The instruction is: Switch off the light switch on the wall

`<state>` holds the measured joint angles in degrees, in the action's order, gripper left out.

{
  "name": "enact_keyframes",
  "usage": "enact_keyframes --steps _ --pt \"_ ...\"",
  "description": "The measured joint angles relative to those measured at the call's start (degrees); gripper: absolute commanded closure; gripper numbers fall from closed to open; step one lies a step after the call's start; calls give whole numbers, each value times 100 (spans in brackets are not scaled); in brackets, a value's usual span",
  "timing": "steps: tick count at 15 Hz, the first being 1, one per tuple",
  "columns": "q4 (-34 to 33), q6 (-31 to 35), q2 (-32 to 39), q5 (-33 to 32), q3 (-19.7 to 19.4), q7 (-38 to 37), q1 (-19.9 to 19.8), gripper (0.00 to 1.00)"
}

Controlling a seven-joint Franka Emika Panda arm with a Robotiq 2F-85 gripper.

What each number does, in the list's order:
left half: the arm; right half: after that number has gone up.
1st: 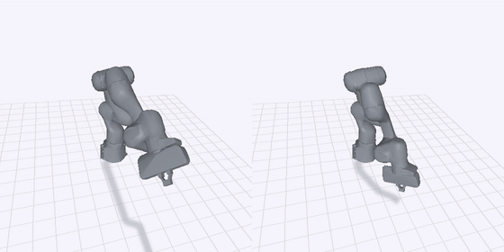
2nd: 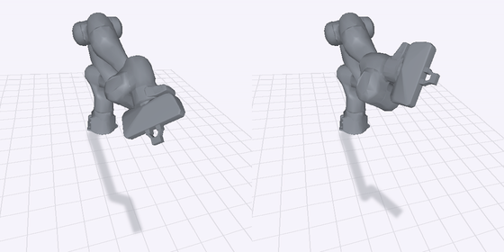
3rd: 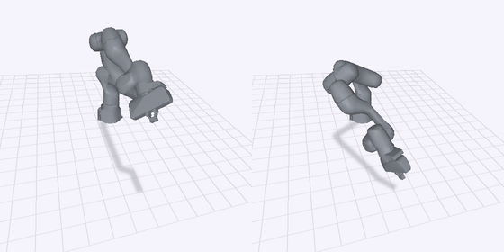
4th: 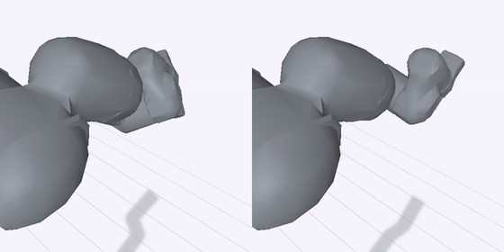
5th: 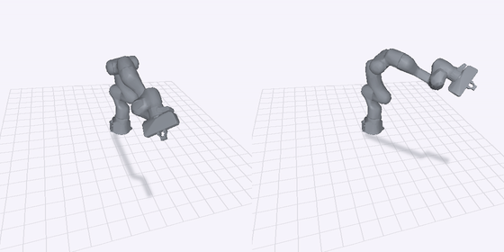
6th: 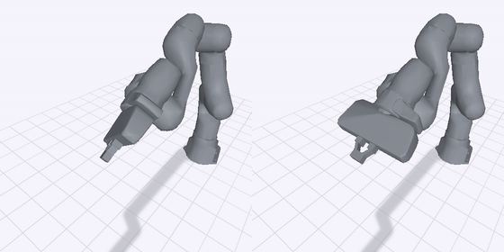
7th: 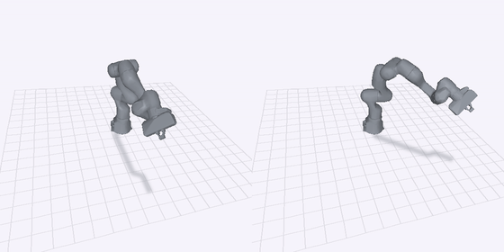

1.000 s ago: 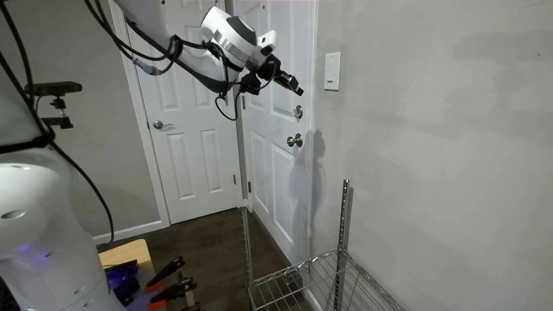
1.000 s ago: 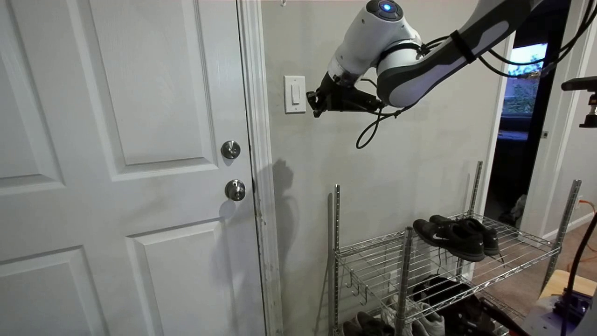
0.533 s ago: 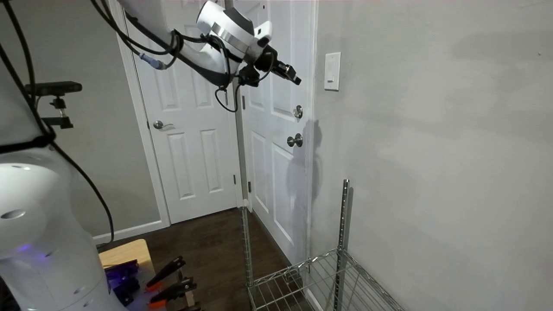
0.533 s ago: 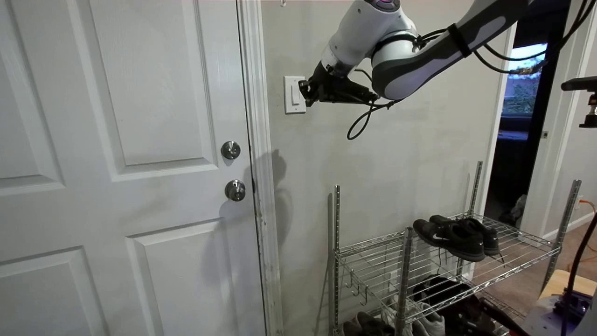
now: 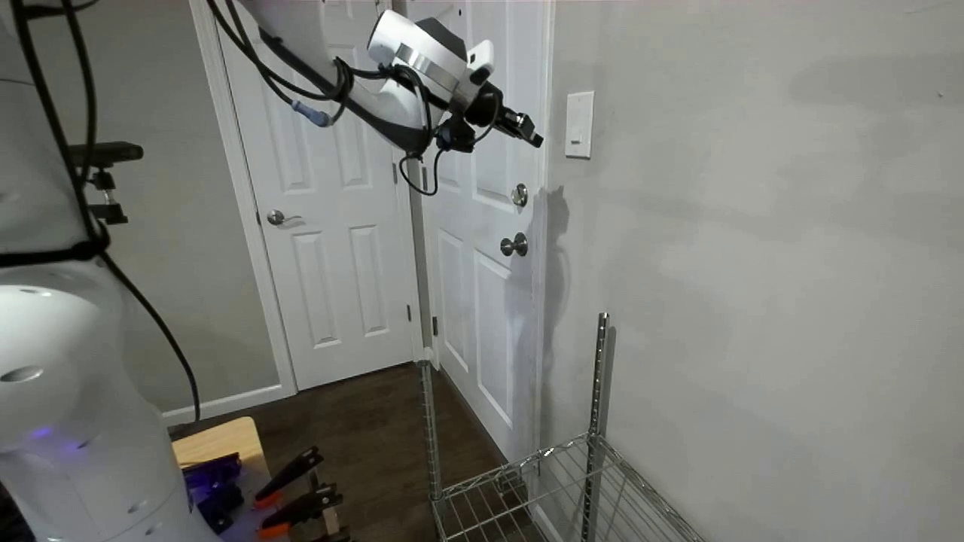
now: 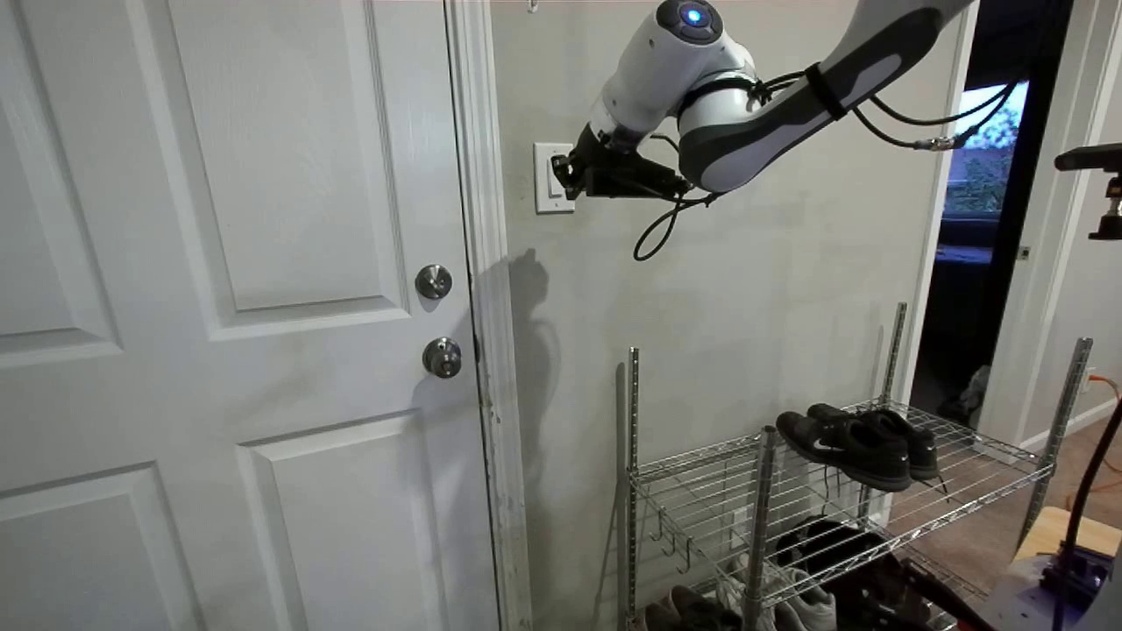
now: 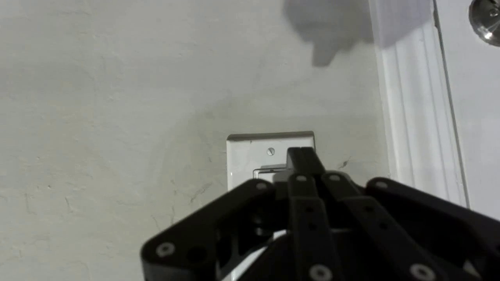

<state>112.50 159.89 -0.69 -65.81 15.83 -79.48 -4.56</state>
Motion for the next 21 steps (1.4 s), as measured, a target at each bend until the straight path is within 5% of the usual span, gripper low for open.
enact_keyframes --steps 10,21 --pt "-1171 61 1197 -439 -404 -2 -2 100" --pt "-1136 192 1103 -442 -404 -56 29 100"
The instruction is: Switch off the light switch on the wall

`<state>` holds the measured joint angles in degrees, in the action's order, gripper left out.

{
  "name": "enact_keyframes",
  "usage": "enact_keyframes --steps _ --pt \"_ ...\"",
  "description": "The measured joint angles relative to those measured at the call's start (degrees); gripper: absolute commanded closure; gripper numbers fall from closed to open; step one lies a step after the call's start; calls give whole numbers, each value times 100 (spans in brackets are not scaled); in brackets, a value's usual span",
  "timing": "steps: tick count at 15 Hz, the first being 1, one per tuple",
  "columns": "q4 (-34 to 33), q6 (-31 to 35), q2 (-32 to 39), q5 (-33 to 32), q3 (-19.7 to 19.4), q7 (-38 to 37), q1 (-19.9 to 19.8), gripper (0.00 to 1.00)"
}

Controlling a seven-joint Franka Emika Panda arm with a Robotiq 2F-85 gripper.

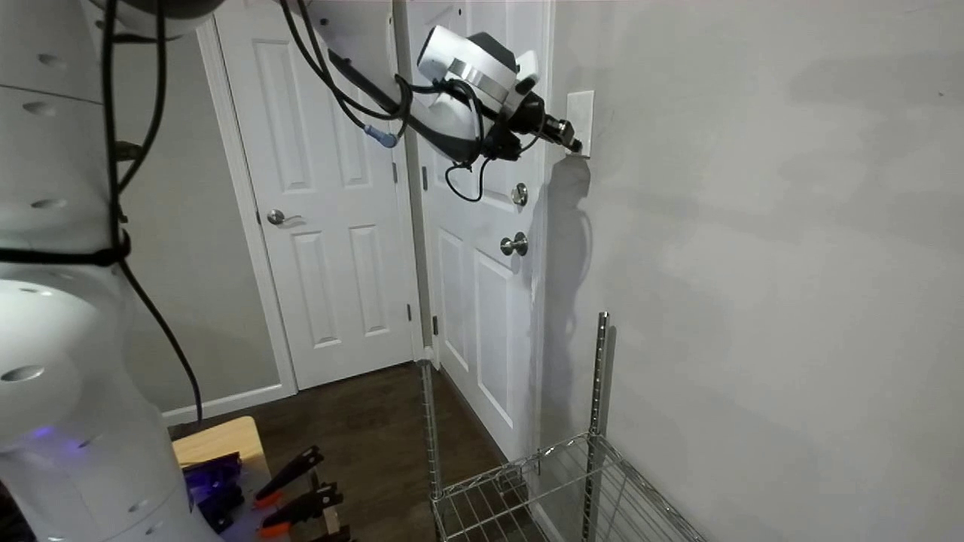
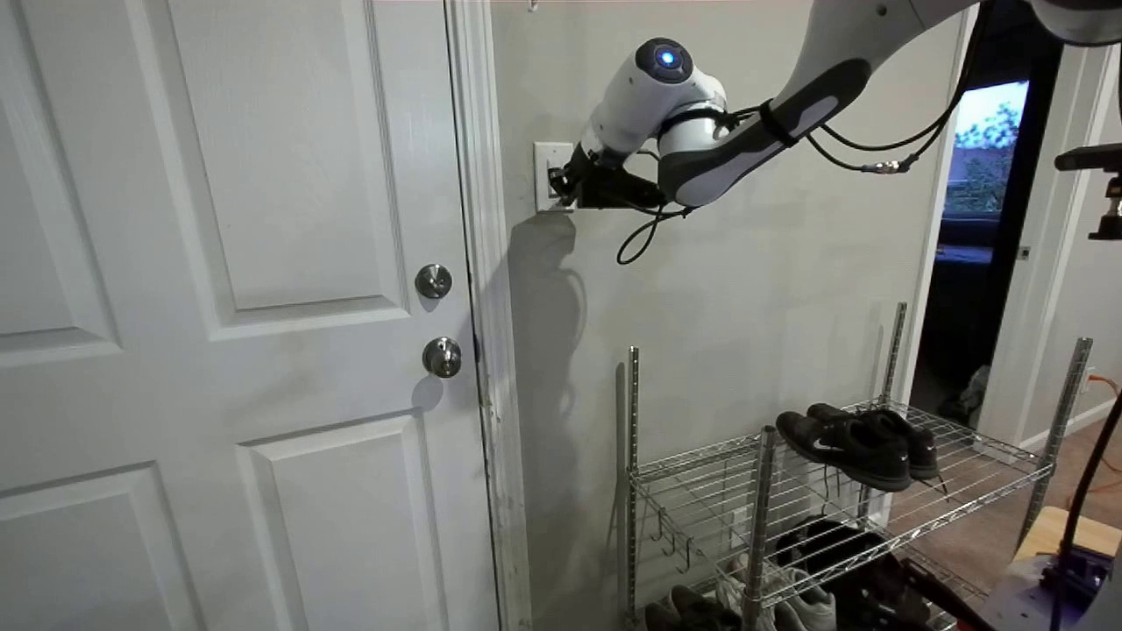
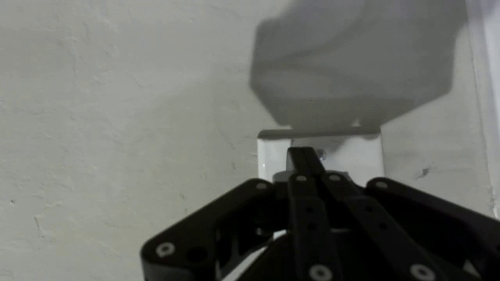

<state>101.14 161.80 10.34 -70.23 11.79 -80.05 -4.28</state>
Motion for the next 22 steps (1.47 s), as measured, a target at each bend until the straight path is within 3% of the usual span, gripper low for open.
enact_keyframes --steps 8,14,22 --pt "56 183 -153 -5 -57 -154 -5 100" --pt "-95 680 75 -5 -86 -154 -6 100" --pt "-101 727 82 -82 -132 -162 13 100"
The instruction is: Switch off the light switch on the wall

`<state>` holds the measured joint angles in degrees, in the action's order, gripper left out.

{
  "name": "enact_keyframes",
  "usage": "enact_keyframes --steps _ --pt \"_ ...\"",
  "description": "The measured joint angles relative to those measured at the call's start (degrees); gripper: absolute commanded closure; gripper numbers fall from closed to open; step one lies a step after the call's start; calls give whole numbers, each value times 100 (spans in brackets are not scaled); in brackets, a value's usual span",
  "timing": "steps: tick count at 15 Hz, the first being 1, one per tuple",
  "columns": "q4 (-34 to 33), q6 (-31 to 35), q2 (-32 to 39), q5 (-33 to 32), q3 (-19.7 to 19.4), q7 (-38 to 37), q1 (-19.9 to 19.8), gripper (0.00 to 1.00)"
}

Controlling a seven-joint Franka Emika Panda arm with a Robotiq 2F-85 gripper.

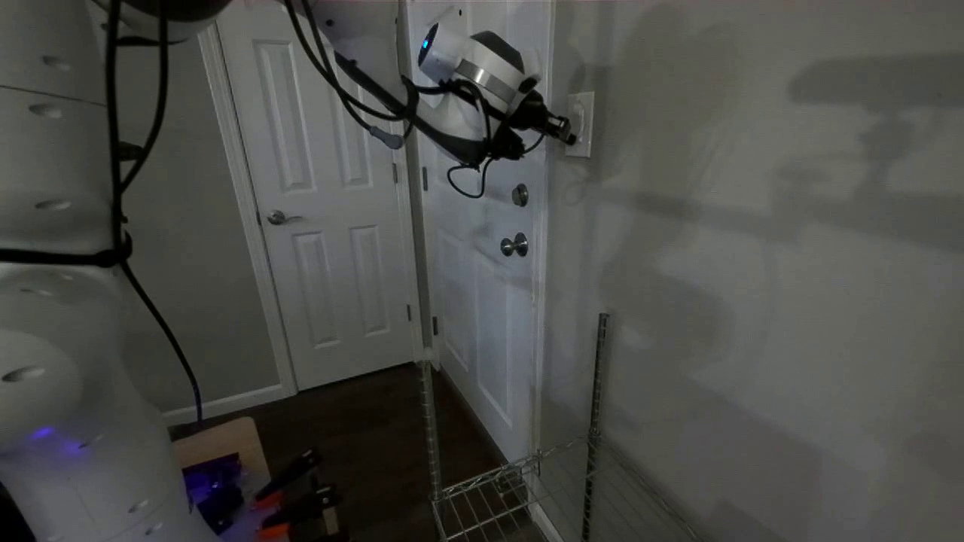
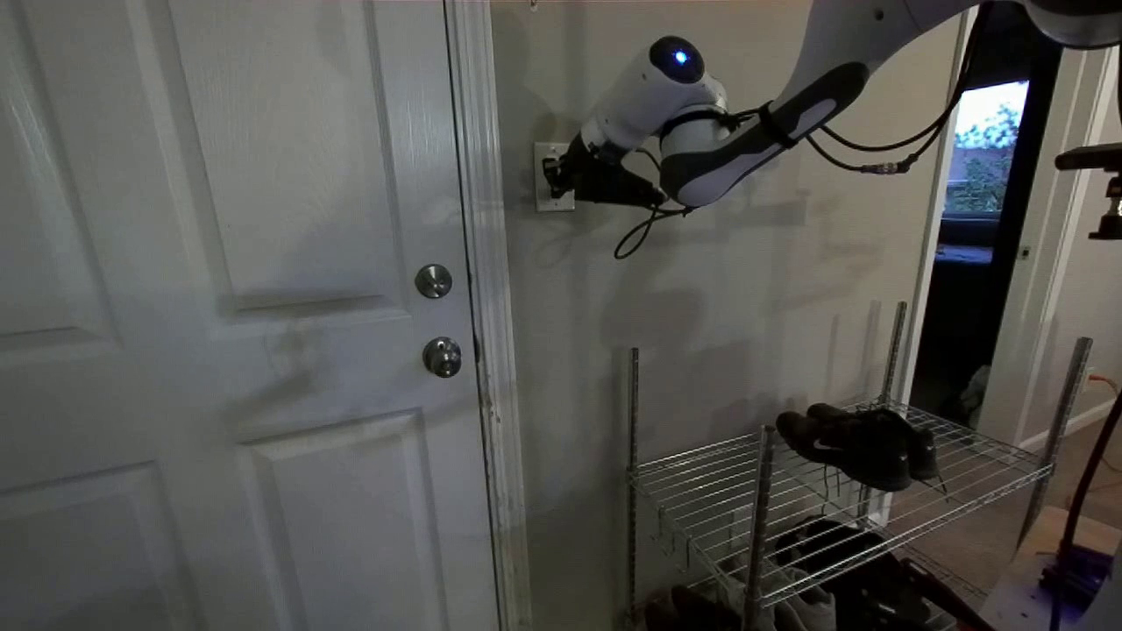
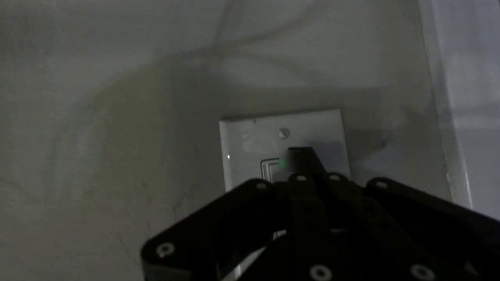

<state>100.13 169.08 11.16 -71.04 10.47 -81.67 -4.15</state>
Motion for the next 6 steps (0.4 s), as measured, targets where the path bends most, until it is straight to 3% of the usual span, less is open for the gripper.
enact_keyframes --steps 6 --pt "-5 -30 -38 -16 -3 -204 32 100"
